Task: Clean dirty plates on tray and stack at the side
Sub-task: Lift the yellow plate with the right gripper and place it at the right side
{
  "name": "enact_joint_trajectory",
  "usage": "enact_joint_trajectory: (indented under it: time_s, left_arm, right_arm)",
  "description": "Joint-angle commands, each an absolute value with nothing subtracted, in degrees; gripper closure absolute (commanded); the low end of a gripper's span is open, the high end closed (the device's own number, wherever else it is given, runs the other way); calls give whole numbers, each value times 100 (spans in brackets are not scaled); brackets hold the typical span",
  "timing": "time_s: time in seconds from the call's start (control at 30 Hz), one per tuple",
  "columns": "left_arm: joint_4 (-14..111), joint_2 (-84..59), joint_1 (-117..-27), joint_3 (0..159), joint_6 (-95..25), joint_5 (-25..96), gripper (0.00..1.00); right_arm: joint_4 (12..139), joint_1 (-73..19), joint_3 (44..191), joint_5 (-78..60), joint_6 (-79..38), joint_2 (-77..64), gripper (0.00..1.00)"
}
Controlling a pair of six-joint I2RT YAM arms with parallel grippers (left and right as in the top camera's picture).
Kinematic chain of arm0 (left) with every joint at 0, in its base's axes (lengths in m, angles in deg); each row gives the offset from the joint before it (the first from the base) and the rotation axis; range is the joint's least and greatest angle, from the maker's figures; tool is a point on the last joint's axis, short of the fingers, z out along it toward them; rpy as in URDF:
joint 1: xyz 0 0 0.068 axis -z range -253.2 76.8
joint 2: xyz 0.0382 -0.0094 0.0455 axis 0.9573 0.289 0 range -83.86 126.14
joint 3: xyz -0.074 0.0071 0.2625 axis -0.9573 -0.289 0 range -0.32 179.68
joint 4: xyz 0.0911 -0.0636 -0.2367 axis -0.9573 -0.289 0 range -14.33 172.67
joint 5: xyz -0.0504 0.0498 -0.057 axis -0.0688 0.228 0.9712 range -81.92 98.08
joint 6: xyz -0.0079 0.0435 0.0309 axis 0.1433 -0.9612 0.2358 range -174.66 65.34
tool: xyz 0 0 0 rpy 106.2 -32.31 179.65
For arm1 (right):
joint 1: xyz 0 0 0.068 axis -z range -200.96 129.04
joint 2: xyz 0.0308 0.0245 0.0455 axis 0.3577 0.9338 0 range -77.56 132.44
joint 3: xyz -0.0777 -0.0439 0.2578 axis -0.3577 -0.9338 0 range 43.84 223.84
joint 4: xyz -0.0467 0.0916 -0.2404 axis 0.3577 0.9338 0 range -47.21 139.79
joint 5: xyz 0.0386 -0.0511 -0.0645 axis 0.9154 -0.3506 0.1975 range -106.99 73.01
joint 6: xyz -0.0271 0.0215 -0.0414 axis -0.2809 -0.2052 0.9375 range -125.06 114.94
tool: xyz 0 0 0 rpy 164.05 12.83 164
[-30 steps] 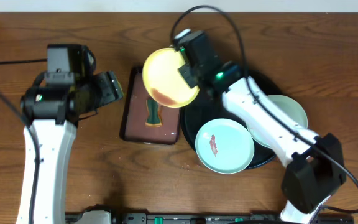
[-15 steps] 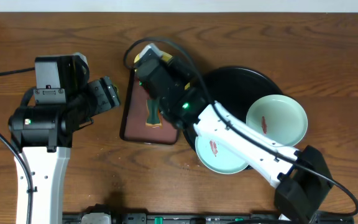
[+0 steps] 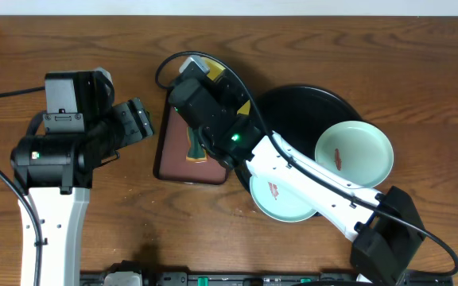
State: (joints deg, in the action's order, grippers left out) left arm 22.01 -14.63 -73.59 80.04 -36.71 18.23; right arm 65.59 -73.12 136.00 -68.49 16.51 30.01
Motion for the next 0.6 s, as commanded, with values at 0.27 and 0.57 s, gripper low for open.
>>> enact_joint_trajectory:
  time_s: [0.27,0.57]
  left_arm:
    - [2181,-1485,-7383,8102,-3706,1791,19]
    - [2181,-1485,-7383,8102,-3706,1791,19]
  right_arm:
    - [6435,-7421,13689,-7057,1690,2817,99]
    - [6315,-7452,13689,-7066,1994,2817,99]
